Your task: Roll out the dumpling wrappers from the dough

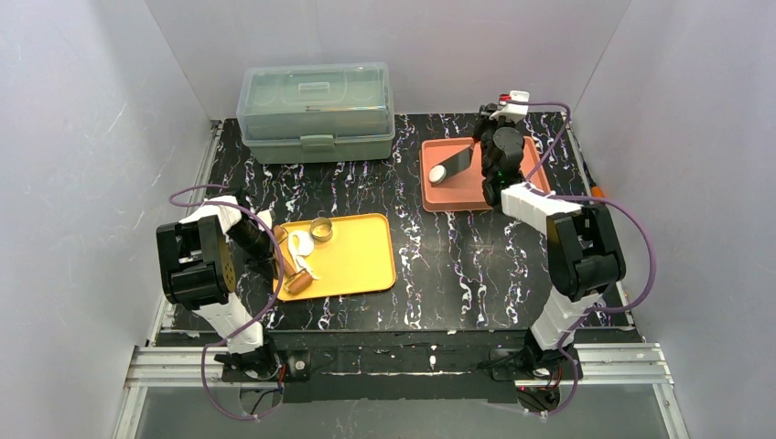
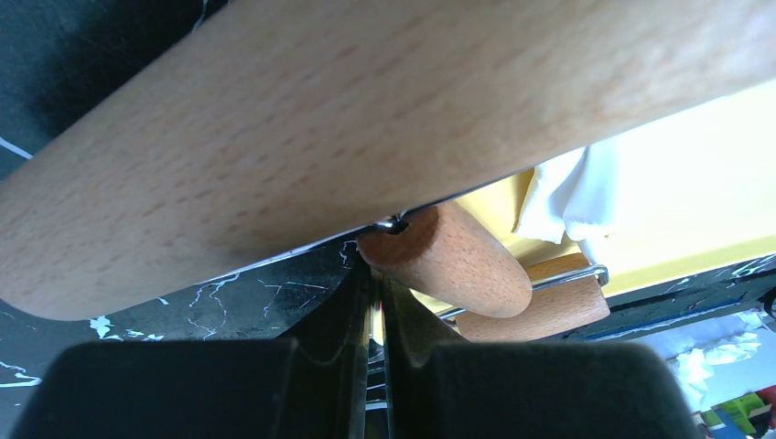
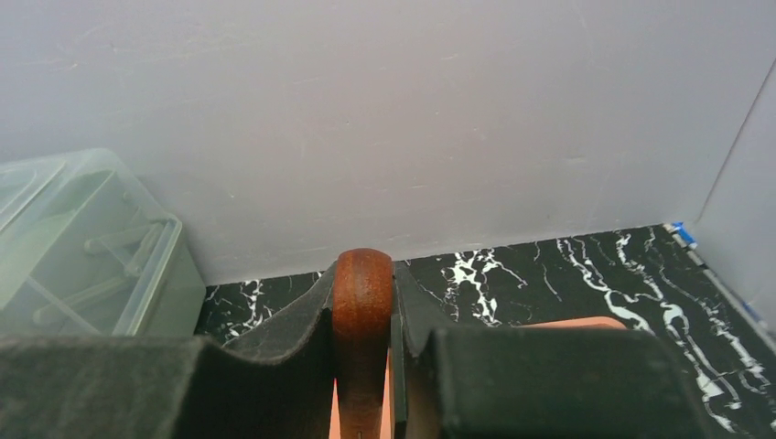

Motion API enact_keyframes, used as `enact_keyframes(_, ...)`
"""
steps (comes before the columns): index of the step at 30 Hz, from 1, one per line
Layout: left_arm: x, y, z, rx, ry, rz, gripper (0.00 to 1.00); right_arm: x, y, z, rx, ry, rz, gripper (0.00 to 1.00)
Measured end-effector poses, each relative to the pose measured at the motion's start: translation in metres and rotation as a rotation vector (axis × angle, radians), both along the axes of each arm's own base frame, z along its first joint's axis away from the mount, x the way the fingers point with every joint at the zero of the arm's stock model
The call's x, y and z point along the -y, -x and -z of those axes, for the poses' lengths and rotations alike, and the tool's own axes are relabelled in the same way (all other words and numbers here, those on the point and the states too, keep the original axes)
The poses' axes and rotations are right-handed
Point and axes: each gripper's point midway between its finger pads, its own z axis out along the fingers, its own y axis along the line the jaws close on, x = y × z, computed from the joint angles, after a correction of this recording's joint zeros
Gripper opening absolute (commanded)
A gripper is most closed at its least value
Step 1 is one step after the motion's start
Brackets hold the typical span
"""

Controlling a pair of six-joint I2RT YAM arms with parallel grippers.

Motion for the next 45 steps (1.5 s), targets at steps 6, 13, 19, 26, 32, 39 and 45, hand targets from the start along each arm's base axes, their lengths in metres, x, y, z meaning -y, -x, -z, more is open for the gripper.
enact_keyframes(6, 0.001, 0.000, 0.000, 0.001, 0.007, 0.000, 0.00, -0.033, 0.018, -0.020, 0.053, 0.218, -0.074, 0.01)
enact_keyframes(13, 0.001, 0.000, -0.001, 0.003, 0.008, 0.000, 0.00, -0.082, 0.036, -0.031, 0.123, 0.477, -0.155, 0.01)
enact_keyframes(19, 0.002, -0.003, 0.000, 0.015, 0.012, -0.001, 0.00, -0.062, 0.023, -0.030, 0.095, 0.605, -0.059, 0.01)
enact_keyframes(26, 0.003, -0.005, -0.001, 0.027, 0.016, -0.002, 0.00, -0.052, 0.012, -0.023, 0.050, 0.740, 0.001, 0.01)
enact_keyframes(32, 0.003, -0.006, -0.001, 0.029, 0.016, -0.002, 0.00, -0.057, 0.013, -0.024, 0.040, 0.721, -0.029, 0.01)
enact_keyframes(39, 0.003, -0.006, -0.001, 0.028, 0.017, -0.002, 0.00, -0.076, 0.034, -0.051, 0.092, 0.617, -0.102, 0.01)
enact_keyframes(45, 0.003, -0.006, -0.001, 0.029, 0.017, -0.002, 0.00, -0.090, 0.039, -0.056, 0.118, 0.573, -0.156, 0.01)
